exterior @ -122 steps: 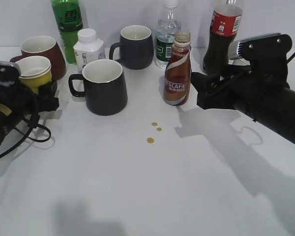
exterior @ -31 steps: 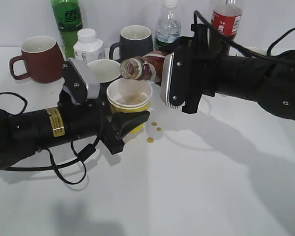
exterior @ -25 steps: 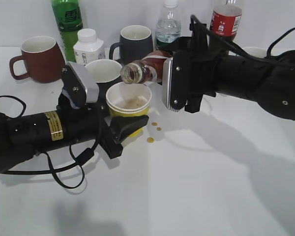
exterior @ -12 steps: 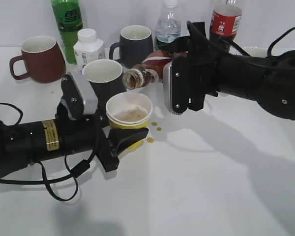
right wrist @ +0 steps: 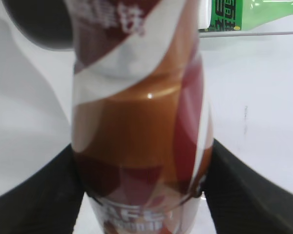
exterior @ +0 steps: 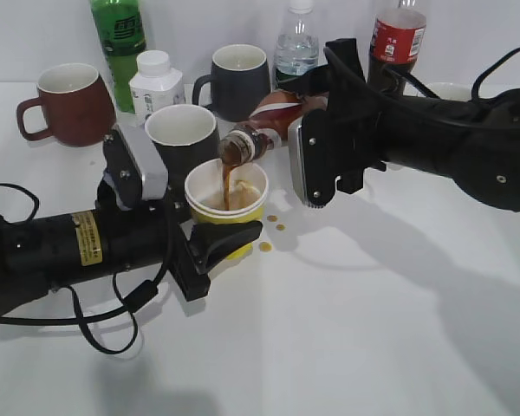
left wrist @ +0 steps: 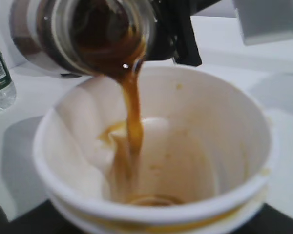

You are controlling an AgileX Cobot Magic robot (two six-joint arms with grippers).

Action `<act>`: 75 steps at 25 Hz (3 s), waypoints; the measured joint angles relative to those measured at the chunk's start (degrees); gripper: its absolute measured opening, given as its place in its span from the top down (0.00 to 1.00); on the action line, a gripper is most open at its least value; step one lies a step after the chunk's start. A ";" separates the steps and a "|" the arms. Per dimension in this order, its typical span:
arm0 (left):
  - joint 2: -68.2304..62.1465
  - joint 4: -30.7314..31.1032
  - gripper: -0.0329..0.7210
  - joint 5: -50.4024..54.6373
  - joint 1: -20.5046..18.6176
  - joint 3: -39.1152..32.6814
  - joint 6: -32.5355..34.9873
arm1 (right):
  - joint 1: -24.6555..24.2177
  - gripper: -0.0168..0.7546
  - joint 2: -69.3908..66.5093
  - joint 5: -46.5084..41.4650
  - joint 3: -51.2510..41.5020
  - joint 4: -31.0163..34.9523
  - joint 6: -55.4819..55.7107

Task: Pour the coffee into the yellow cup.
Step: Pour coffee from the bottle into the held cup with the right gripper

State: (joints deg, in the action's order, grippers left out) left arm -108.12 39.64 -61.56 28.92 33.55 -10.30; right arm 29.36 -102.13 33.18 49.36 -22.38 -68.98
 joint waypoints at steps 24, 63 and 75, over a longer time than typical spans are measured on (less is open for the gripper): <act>0.00 0.89 0.39 -0.27 0.00 -1.37 0.00 | 0.00 0.31 0.00 0.00 0.00 0.00 -3.68; 0.00 1.62 0.39 0.70 0.00 -1.48 0.00 | 0.00 0.31 0.00 0.98 0.00 0.00 -9.96; 0.12 1.55 0.39 0.84 0.00 -1.48 0.00 | 0.00 0.31 0.00 0.90 0.00 1.91 -3.76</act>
State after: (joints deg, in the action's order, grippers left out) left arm -108.00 41.19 -60.72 28.92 32.07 -10.30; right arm 29.36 -102.13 34.09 49.36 -20.47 -72.73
